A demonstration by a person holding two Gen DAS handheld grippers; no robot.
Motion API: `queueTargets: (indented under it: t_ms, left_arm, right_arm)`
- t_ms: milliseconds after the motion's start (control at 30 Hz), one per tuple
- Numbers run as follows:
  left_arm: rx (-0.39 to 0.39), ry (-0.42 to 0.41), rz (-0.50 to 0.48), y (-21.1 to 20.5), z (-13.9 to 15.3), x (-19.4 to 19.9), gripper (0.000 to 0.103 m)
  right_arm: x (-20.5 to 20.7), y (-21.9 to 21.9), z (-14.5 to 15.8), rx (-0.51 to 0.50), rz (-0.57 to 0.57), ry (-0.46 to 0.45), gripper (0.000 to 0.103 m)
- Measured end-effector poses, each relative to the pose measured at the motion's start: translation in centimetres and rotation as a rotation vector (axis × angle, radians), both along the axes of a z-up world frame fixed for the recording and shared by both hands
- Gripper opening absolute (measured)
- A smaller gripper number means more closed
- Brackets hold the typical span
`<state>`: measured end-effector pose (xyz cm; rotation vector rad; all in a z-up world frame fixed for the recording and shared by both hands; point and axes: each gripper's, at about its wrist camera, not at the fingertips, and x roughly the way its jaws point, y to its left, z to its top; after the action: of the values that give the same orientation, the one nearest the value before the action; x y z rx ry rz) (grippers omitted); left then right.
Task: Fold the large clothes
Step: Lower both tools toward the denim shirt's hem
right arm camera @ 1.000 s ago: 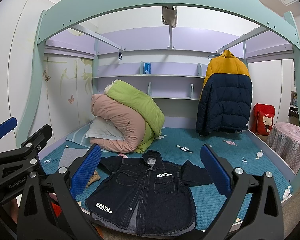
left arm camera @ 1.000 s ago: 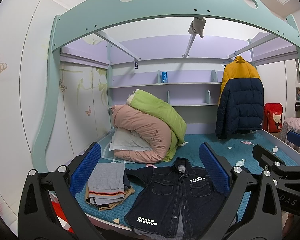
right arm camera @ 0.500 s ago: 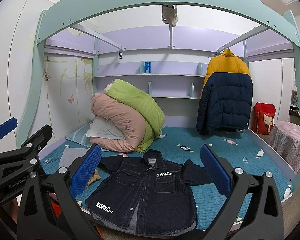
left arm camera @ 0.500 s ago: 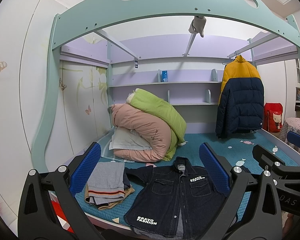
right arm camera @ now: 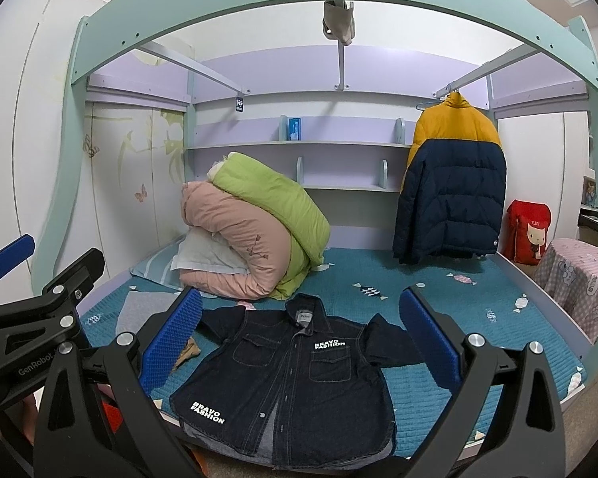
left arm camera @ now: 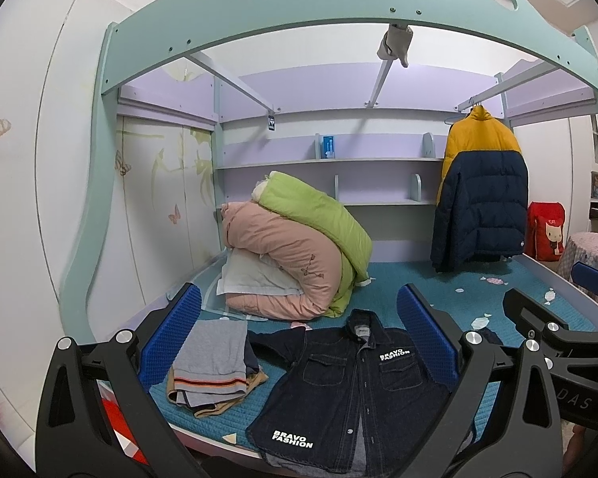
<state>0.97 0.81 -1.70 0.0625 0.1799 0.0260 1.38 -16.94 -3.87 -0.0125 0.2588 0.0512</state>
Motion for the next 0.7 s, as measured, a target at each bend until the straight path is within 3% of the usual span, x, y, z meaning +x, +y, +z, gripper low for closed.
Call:
queueTargets:
  t_ms: [400,533,700]
  left_arm:
    - [0.011,0.132,0.003,-0.9,-3.6,7.2,0.099]
    - [0.022,0.225,-0.004,-1.2,-6.4,11.4,0.099]
    - [0.032,0.357,0.000,-1.0,-11.8,17.3,0.098]
  right_arm:
    - [6.7,0.0,-3.7,0.011,0.002,0.118,0.096]
    - [10.3,-0.2,-6.3,0.022,-0.001,0.195,0.096]
    - [16.0,-0.2,-11.8,0.035,-0.001,0.338,0.096]
